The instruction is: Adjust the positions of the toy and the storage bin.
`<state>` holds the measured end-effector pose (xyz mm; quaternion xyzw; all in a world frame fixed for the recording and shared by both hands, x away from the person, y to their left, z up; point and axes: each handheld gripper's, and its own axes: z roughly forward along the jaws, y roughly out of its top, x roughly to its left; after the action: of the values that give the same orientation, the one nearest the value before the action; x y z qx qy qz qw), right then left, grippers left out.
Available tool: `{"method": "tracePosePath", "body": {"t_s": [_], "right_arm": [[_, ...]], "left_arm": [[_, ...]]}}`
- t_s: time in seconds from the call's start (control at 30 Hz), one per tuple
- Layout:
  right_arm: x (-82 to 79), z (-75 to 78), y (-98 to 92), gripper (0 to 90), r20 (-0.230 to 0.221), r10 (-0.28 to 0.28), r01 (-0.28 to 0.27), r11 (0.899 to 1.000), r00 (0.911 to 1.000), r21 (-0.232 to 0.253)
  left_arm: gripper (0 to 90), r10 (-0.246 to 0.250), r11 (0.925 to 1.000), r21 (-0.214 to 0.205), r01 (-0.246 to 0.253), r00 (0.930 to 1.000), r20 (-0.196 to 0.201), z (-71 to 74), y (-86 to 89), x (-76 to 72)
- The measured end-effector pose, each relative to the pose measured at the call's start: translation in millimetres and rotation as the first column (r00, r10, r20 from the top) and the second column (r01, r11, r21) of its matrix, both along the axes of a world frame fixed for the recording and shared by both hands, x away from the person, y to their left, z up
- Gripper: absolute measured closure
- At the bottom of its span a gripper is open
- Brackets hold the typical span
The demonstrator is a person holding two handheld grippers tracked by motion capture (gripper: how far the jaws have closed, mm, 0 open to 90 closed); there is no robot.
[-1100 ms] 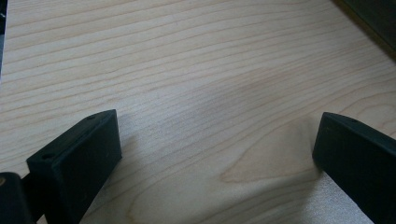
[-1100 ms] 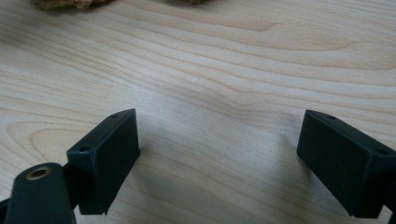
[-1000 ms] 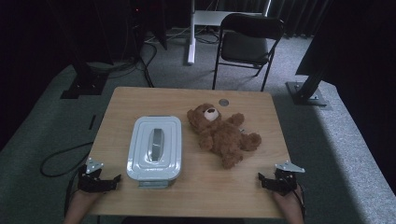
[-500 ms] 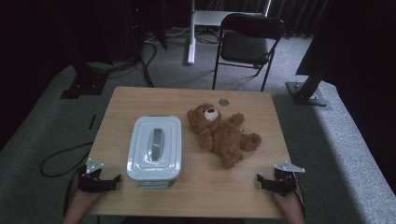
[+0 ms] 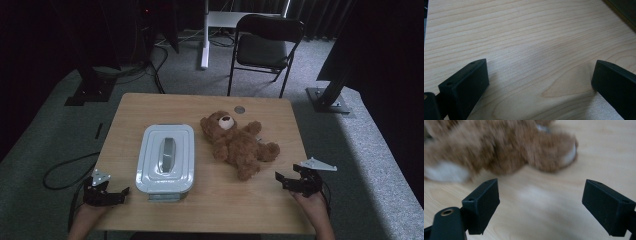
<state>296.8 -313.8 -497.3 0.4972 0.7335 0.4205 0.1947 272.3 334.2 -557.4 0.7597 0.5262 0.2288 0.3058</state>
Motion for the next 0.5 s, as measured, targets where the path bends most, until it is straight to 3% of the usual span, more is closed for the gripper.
{"method": "tracePosePath", "body": {"t_s": [0.2, 0.5], "right_arm": [[19.3, 30.1, 12.8, 14.6, 0.032, 0.055, -0.055, 0.998, 0.998, -0.006], [50.2, 42.0, 44.0, 14.5, 0.019, 0.139, -0.139, 0.99, 0.9901, -0.01]], "left_arm": [[1.8, 0.001, 1.0, -0.001, -0.001, 1.0, -0.002, 0.2, -0.1, 0.0], [1.8, 0.001, 1.0, -0.001, -0.001, 1.0, -0.002, 0.2, -0.1, 0.0]]}}
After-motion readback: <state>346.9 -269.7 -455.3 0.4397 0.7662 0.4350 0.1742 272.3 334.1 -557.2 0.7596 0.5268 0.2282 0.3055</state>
